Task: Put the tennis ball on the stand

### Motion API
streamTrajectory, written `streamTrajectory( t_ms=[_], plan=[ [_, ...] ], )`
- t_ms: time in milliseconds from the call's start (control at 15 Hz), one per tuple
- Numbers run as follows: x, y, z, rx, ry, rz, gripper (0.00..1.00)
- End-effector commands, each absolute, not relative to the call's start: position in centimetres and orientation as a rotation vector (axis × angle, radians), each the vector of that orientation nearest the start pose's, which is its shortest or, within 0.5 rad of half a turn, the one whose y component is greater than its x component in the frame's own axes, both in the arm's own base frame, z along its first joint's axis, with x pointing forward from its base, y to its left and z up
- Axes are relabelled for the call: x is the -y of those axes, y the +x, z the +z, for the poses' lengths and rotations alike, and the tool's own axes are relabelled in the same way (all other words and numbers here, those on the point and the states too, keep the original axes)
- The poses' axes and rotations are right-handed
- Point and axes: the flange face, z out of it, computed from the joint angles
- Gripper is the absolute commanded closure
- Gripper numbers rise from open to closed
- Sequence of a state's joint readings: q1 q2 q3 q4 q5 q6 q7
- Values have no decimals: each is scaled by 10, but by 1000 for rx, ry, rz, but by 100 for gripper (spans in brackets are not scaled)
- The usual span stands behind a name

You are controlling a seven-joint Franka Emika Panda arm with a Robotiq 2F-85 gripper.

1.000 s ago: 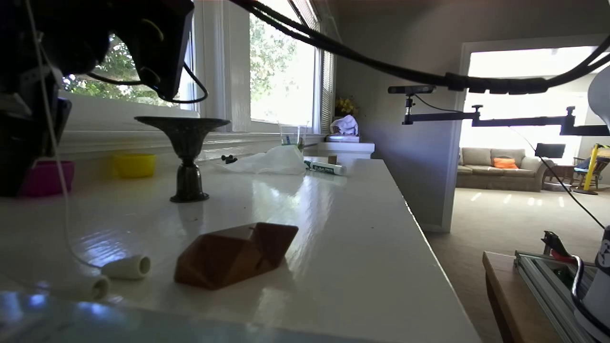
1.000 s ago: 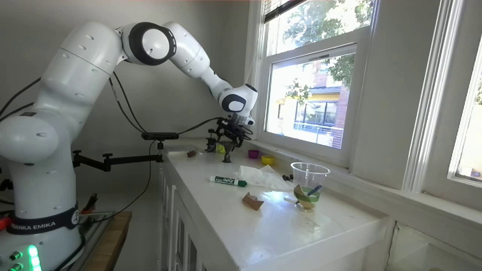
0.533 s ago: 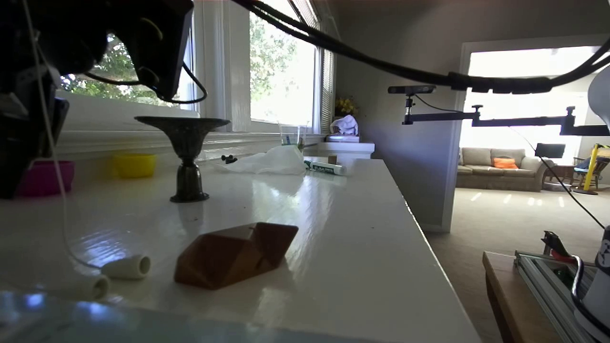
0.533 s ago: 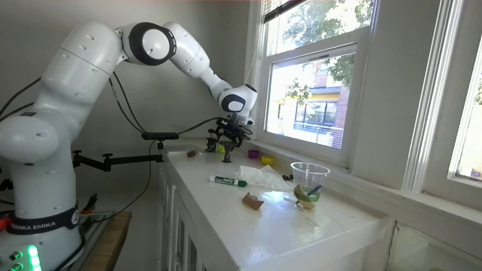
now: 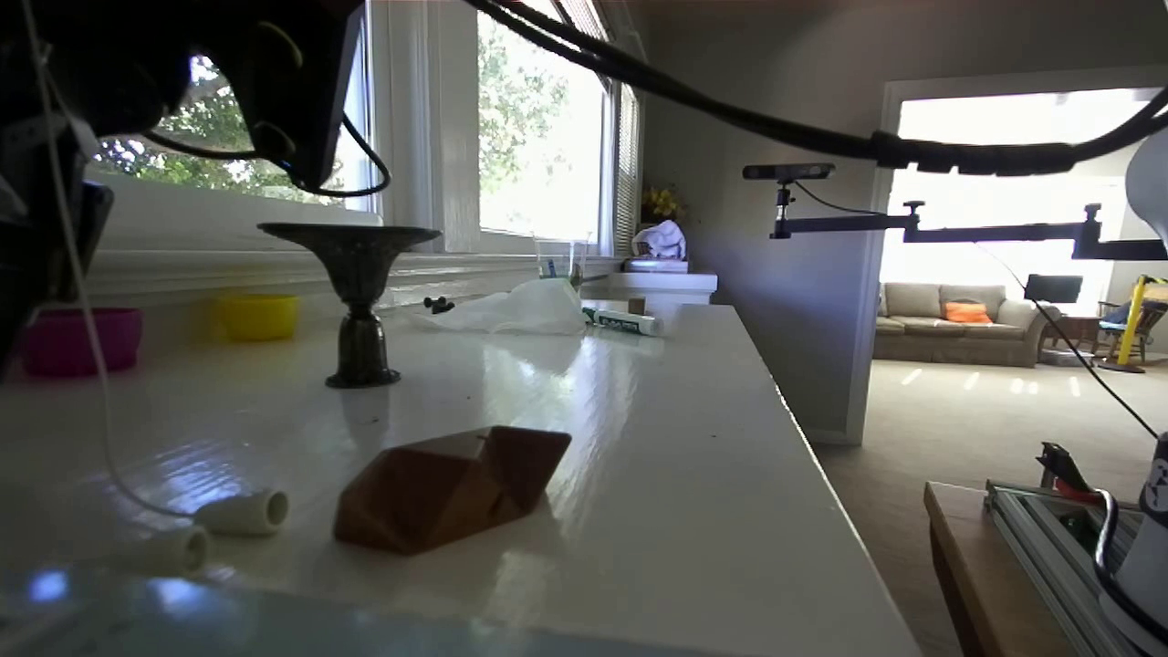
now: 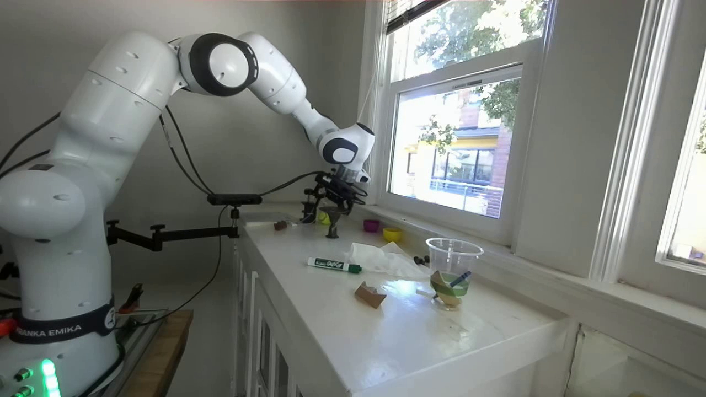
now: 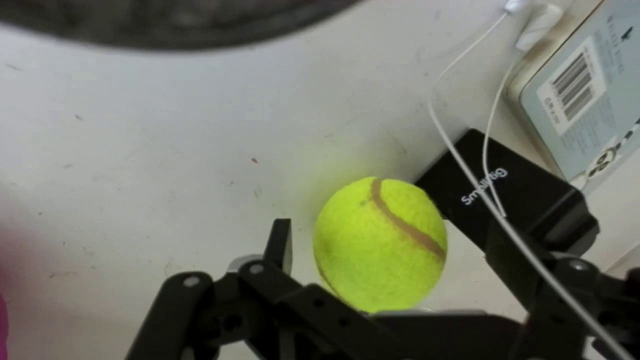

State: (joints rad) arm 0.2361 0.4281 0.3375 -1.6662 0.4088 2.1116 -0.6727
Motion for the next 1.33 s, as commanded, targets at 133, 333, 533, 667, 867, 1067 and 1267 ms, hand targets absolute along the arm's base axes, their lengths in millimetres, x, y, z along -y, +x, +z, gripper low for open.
streamTrajectory(
  t_ms=[133,333,533,667,867,1067,1267],
  plan=[
    [-368,567,381,1303,-2303,-63,34],
    [-368,566,380,1304,-2301,-61,55],
    [-367,566,381,1303,-2303,-62,62],
    [-361,567,384,1291,-2309,-72,63],
    [-347,570,387,1264,-2335,-90,63],
    [-328,577,387,1220,-2359,-113,63],
    [-314,584,399,1190,-2375,-171,63]
  ],
)
